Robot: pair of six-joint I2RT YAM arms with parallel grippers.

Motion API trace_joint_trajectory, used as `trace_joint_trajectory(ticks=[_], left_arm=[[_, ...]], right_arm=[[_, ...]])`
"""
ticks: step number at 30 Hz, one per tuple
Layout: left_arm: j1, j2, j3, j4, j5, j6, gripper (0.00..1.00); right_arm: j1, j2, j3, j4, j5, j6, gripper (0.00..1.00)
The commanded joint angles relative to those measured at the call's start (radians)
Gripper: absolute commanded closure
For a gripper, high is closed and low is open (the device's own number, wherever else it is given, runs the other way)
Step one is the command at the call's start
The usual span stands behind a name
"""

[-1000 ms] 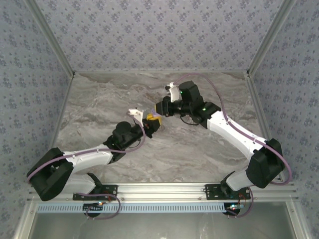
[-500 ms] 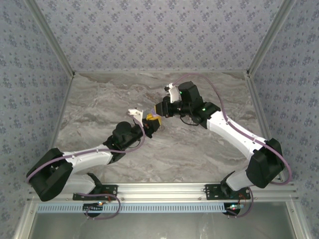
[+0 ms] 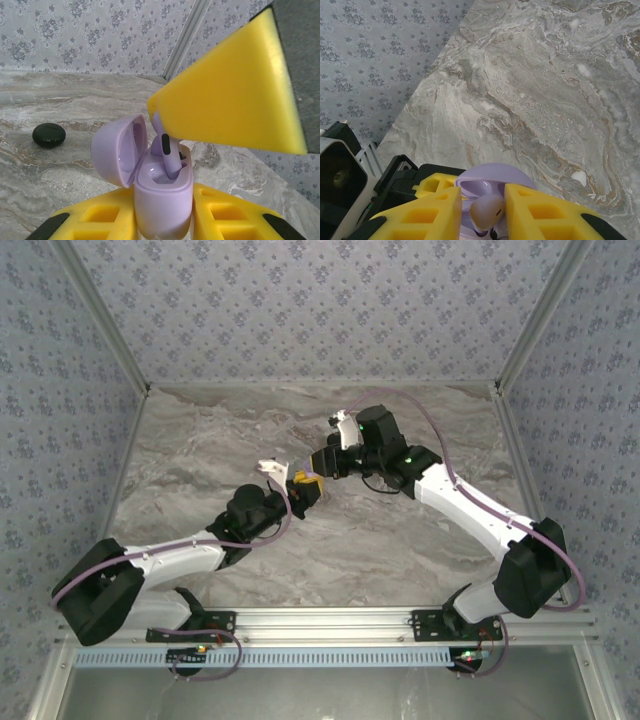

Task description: Insert the wireless bluetooth earbuds into the charging case

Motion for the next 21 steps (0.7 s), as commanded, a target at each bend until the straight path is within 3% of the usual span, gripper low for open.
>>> trace_joint_trajectory(ticks=[1,9,21], left_arm=[[-0.002,-0.036,0.043,0.017,-0.004,0.027,0.73],[-0.002,-0.04,0.046,-0.004,0.029,0.058,0.72],[-0.001,-0.055,0.043,-0.045,0.098,0.143,0.73]], right_arm=[[0.012,-0.034,0.026,-0.045,0.012,-0.026,0.68],[0.012,-0.044,0.032,-0.063,0.019,-0.038,0.59],[0.014,-0.098,0.046,-0.151,0.083,-0.091,0.57]])
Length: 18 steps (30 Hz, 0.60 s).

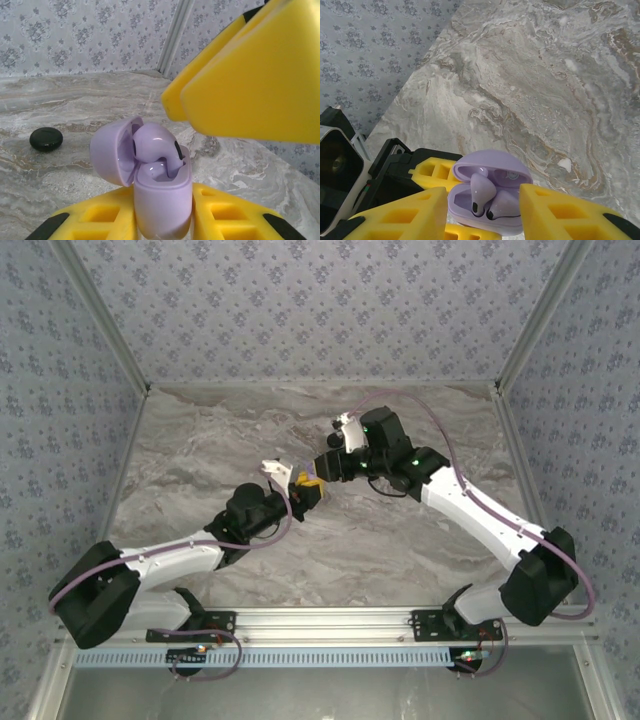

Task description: Insert the wireless bluetooth earbuds into the charging case

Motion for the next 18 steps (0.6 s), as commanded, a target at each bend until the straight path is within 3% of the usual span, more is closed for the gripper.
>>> trace_joint_trajectory(ticks=[1,11,18], left_arm=[[-0.003,-0.036,0.032,0.001,0.051,0.061,0.73],[-0.003,-0.062,0.046,-0.05,0.102,0.116,0.73],[-0.003,-0.071,0.052,-0.056,0.138,0.126,0.73]], right_arm=[[0.008,-0.047,0.035,-0.062,0.042,-0.044,0.58],[0.005,-0.073,0.044,-0.129,0.085,-0.081,0.8],[0.006,-0.055,0.049,-0.131,0.053,-0.083,0.83]])
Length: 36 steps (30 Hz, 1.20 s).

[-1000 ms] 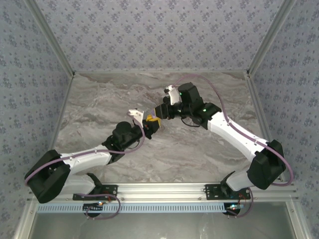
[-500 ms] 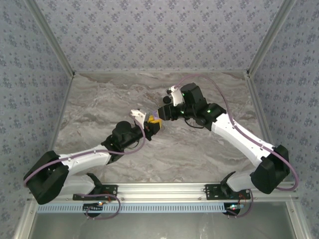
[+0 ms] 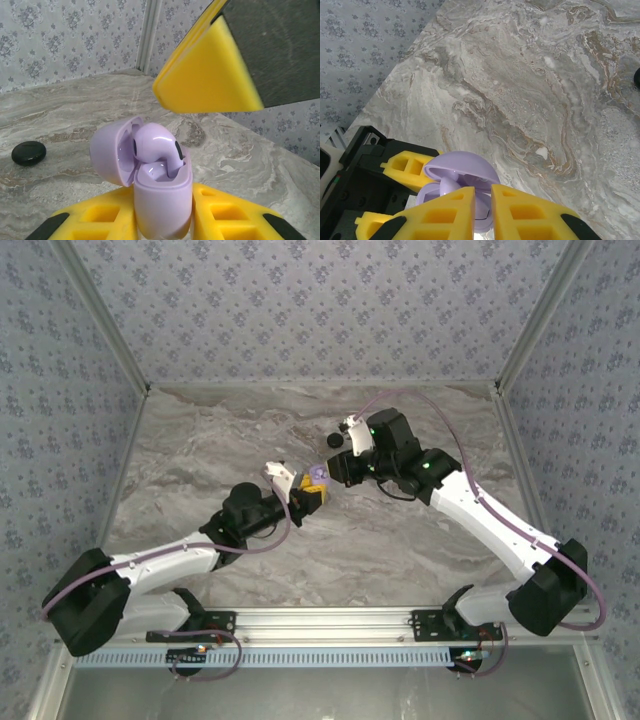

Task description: Insert the wireless bluetooth earbuds into the charging case

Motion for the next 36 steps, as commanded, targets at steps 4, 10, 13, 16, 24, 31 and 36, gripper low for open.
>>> trace_joint_trajectory(ticks=[4,10,13,16,24,31,36], left_arm=[[-0.002,-0.021,0.048,-0.002,0.049,0.023,0.73],[-0.002,-0.017,0.059,-0.011,0.06,0.022,0.73],[-0.003,-0.013,0.065,-0.019,0.061,0.023,0.73],[-0.002,-0.008,0.07,-0.025,0.06,0.022,0.73],[-0.002,-0.006,0.074,-0.044,0.037,0.028,0.73],[-0.002,-0.003,0.066,-0.05,0.028,0.031,0.72],[-0.003,-0.002,0.062,-0.008,0.089,0.033,0.72]], right_arm=[[0.011,0.01,0.047,-0.039,-0.022,-0.022,0.83],[0.019,0.026,0.06,-0.053,-0.03,-0.029,0.82],[0.027,0.038,0.073,-0.07,-0.031,-0.04,0.8],[0.033,0.047,0.083,-0.084,-0.023,-0.048,0.78],[0.036,0.022,0.083,-0.08,0.055,-0.041,0.73],[-0.022,-0.058,0.008,-0.02,0.106,0.012,0.7],[-0.104,-0.066,-0.034,-0.024,0.057,0.027,0.68]])
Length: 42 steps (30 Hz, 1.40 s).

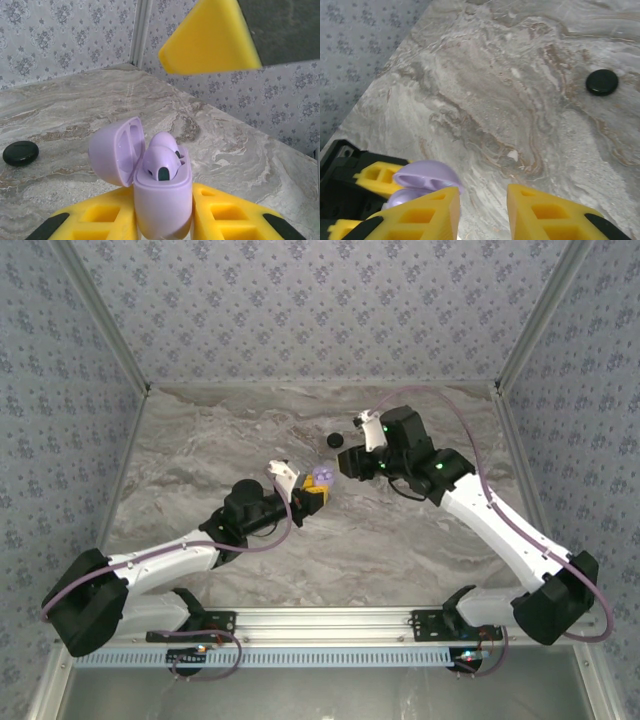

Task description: Insert the wireless bluetooth earbuds into the charging case

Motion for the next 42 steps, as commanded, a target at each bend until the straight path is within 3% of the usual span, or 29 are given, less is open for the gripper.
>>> trace_joint_trajectory(ticks=[1,8,15,28,42], left_arm=[[-0.003,-0.001,0.027,0.066,0.068,0.017,0.73],[-0.001,0.017,0.051,0.124,0.224,0.01,0.73],[-0.002,0.055,0.084,0.157,0.328,-0.014,0.72],[-0.002,0.088,0.102,0.154,0.324,-0.029,0.72],[0.003,0.121,0.093,0.154,0.265,-0.066,0.72]], right_arm=[[-0.054,-0.008,-0.027,0.014,-0.034,0.026,0.68],[-0.147,0.018,-0.12,0.035,-0.211,-0.008,0.68],[-0.163,0.035,-0.152,0.082,-0.345,-0.027,0.73],[-0.158,0.033,-0.164,0.135,-0.523,-0.027,0.78],[-0.158,-0.018,-0.178,0.132,-0.522,-0.049,0.77]])
